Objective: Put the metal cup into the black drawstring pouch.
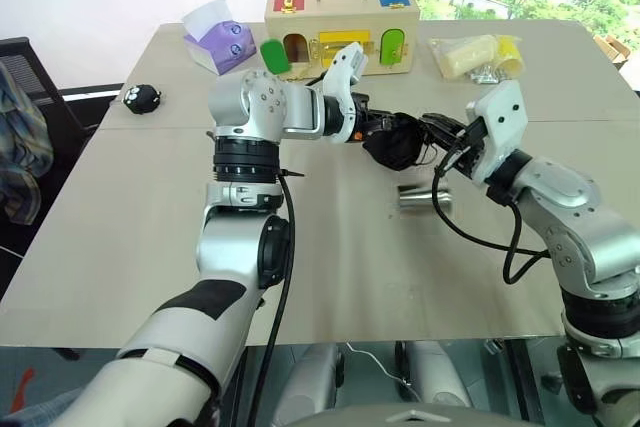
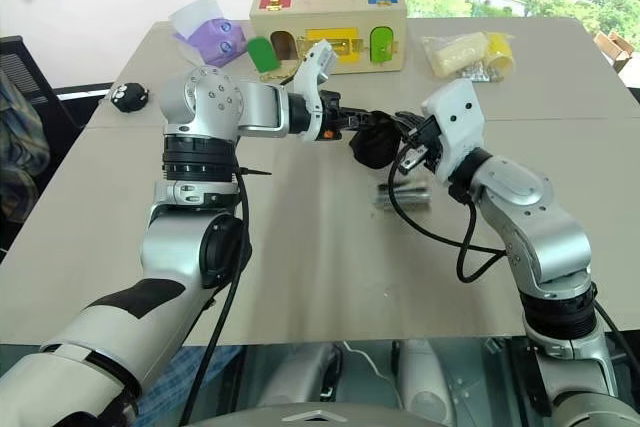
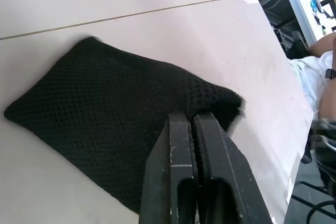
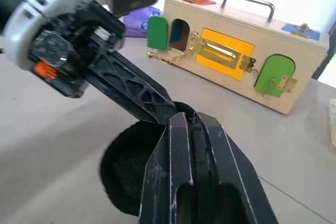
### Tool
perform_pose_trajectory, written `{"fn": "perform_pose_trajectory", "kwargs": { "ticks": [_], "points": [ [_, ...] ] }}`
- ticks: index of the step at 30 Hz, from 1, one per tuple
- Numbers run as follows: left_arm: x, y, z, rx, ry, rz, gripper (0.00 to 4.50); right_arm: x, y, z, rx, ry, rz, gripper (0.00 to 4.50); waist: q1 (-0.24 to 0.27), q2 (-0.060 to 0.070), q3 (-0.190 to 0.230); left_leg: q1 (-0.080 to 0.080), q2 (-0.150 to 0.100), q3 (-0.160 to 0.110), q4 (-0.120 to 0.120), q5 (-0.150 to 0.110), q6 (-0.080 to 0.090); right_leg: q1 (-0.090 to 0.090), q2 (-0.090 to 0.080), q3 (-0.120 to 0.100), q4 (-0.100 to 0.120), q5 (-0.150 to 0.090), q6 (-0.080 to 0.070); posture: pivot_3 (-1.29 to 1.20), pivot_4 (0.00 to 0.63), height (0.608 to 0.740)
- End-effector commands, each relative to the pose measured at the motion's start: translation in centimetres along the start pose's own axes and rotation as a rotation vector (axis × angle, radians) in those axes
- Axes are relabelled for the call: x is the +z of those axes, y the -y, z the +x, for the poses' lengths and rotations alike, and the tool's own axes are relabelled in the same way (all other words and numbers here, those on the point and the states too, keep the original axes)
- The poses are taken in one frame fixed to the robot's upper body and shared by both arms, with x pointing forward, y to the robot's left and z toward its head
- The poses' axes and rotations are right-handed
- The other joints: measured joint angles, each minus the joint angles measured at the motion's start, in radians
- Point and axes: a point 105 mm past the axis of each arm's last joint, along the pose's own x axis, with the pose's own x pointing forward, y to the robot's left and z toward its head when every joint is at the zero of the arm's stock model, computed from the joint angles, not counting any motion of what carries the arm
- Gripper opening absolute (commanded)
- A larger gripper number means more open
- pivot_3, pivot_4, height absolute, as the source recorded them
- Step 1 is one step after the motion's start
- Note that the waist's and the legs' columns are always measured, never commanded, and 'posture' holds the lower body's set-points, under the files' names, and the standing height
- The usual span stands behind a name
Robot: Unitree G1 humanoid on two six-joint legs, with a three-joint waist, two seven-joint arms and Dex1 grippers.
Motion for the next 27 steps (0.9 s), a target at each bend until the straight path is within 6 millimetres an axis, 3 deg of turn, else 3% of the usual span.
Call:
{"fn": "perform_pose_trajectory", "kwargs": {
  "ticks": [1, 3, 5, 8, 10, 11, 14, 18, 21, 27],
  "points": [
    [0.8, 0.6, -0.3, -0.014, 0.036, 0.034, 0.00, -0.6, -0.9, -1.0, 0.065, -0.033, 0.003, 0.05, 0.000, 0.000, 0.000, 0.000, 0.000, 0.000, 0.000, 0.000, 0.000, 0.000, 0.000, 0.000, 0.000, 0.000, 0.000, 0.00, 0.150, 0.710],
    [0.7, 0.5, -0.2, -0.009, 0.036, 0.035, 0.00, -1.4, -1.0, -2.1, 0.094, -0.070, 0.031, 0.05, 0.003, 0.000, 0.000, 0.000, 0.000, 0.000, 0.000, 0.000, 0.000, 0.000, 0.000, 0.000, 0.000, 0.000, 0.000, 0.00, 0.150, 0.710],
    [0.6, 0.3, -0.2, -0.003, 0.038, 0.037, 0.00, -1.9, -0.3, -3.3, 0.097, -0.095, 0.063, 0.59, 0.002, 0.000, 0.000, 0.000, -0.001, 0.000, 0.000, 0.000, 0.000, 0.000, 0.000, 0.000, 0.000, 0.000, 0.000, 0.00, 0.150, 0.710],
    [0.4, 0.0, -0.2, 0.008, 0.039, 0.032, 0.00, -2.4, 1.8, -5.9, 0.046, -0.110, 0.187, 1.83, 0.003, 0.000, 0.000, 0.000, -0.001, 0.000, 0.000, 0.000, 0.000, 0.000, 0.000, 0.000, 0.000, 0.000, 0.000, 0.00, 0.150, 0.710],
    [0.3, -0.2, -0.1, 0.012, 0.039, 0.028, 0.00, -2.7, 2.8, -7.3, 0.018, -0.126, 0.255, 2.88, 0.004, 0.000, 0.000, 0.000, -0.001, 0.000, 0.000, 0.000, 0.000, 0.000, 0.000, 0.000, 0.000, 0.000, 0.000, 0.00, 0.150, 0.710],
    [0.3, -0.3, -0.1, 0.014, 0.039, 0.028, 0.00, -3.6, 2.9, -8.8, 0.035, -0.171, 0.346, 3.32, 0.003, 0.000, 0.000, 0.000, -0.001, 0.000, 0.000, 0.000, 0.000, 0.000, 0.000, 0.000, 0.001, 0.000, 0.000, 0.00, 0.150, 0.710],
    [0.1, -0.4, -0.1, 0.020, 0.038, 0.031, 0.00, -4.5, 1.3, -12.4, 0.127, -0.259, 0.524, 3.32, 0.011, 0.000, 0.000, 0.000, 0.000, 0.000, 0.000, 0.000, 0.000, 0.001, -0.001, 0.000, 0.000, 0.000, 0.000, 0.00, 0.150, 0.710],
    [0.0, -0.6, -0.1, 0.024, 0.039, 0.033, 0.00, -5.6, -0.8, -14.4, 0.176, -0.342, 0.645, 3.32, 0.004, 0.000, 0.000, 0.001, 0.001, 0.003, 0.000, 0.000, 0.000, 0.001, -0.001, 0.003, 0.001, 0.000, 0.000, 0.00, 0.150, 0.710],
    [-0.1, -0.7, 0.0, 0.028, 0.037, 0.034, 0.00, -6.9, -3.9, -14.3, 0.226, -0.369, 0.743, 3.32, 0.001, 0.000, 0.000, 0.004, 0.001, 0.005, 0.000, 0.000, 0.000, 0.001, -0.001, 0.005, 0.004, 0.000, 0.000, 0.00, 0.150, 0.710],
    [-0.3, -0.9, -0.1, 0.036, 0.037, 0.039, 0.00, -8.6, -6.5, -12.7, 0.223, -0.382, 0.837, 3.32, 0.002, -0.001, 0.000, 0.006, 0.001, 0.008, 0.001, 0.000, 0.000, 0.003, 0.000, 0.007, 0.006, 0.000, 0.000, 0.00, 0.150, 0.710]
  ]
}}
